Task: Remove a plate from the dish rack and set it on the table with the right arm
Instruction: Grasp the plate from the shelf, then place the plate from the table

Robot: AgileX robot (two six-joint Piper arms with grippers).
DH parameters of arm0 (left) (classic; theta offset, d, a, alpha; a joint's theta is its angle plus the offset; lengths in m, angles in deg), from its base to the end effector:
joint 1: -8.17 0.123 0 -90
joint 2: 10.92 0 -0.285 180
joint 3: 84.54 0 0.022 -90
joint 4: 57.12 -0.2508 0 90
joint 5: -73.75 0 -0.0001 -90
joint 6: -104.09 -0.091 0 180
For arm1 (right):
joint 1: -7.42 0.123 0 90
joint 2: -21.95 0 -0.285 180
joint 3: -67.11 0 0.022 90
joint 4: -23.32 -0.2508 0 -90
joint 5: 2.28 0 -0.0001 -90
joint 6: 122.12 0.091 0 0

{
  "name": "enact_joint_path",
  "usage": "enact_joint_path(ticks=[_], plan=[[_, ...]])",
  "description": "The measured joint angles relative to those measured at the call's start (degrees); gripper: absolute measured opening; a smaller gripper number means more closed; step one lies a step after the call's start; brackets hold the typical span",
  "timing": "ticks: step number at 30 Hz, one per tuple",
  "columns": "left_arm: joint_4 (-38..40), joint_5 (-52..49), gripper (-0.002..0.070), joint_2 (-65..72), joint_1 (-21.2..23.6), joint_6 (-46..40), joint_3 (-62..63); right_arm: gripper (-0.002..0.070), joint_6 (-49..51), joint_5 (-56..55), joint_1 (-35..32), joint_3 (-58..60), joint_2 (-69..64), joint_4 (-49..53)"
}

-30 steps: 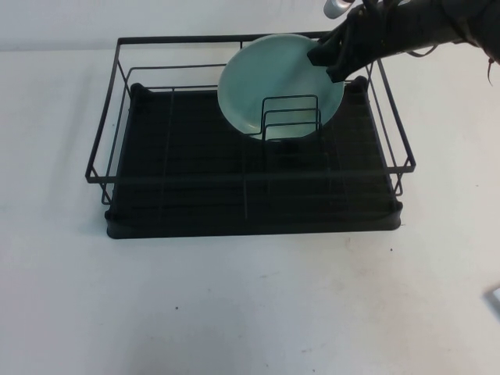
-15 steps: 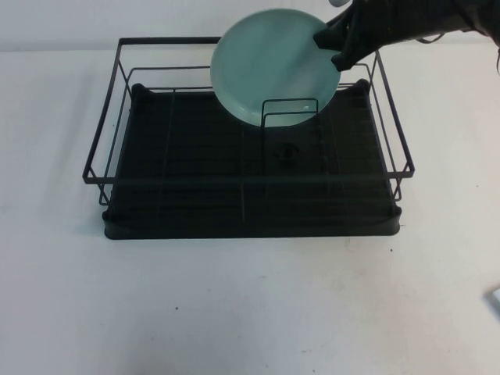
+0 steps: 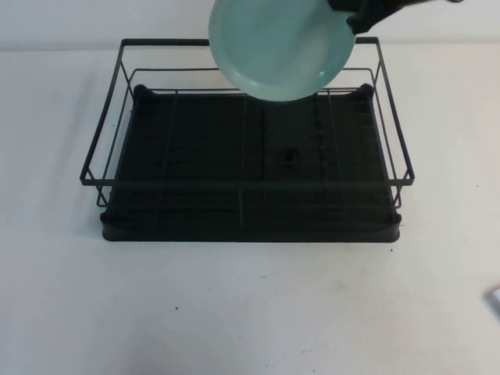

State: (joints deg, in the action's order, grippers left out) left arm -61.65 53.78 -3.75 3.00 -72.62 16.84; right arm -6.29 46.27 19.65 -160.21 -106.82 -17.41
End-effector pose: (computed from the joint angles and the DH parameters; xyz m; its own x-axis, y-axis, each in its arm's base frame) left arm 0.0533 -0.0023 0.1742 -0.2684 0.0413 -0.9624 0.0688 0.9974 0.0236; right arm 0.4698 0.1474 0.3620 -0.0939 -0.5257 -0.8455 -0.7800 0.5666 -0.2657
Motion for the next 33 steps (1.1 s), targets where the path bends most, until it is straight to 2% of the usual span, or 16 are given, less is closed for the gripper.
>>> enact_joint_path(ticks=[5, 11, 23, 29, 33], plan=[[0.0, 0.0, -0.0004, 0.0, 0.0, 0.0, 0.0, 0.0034, 2.13, 1.22, -0.26, 0.0, 4.71, 1.36], [0.0, 0.0, -0.0004, 0.0, 0.0, 0.0, 0.0, 0.0034, 10.29, 4.52, -0.63, 0.0, 11.23, 8.55], [0.0, 0.0, -0.0004, 0.0, 0.0, 0.0, 0.0, 0.0034, 29.7, 21.15, -0.63, 0.55, 22.43, 18.74], [0.0, 0.0, -0.0004, 0.0, 0.0, 0.0, 0.0, 0.0034, 34.23, 20.48, -0.63, 11.1, 30.37, 19.06], [0.0, 0.0, -0.0004, 0.0, 0.0, 0.0, 0.0, 0.0034, 37.06, 15.69, -0.63, 23.66, 38.48, 19.06]])
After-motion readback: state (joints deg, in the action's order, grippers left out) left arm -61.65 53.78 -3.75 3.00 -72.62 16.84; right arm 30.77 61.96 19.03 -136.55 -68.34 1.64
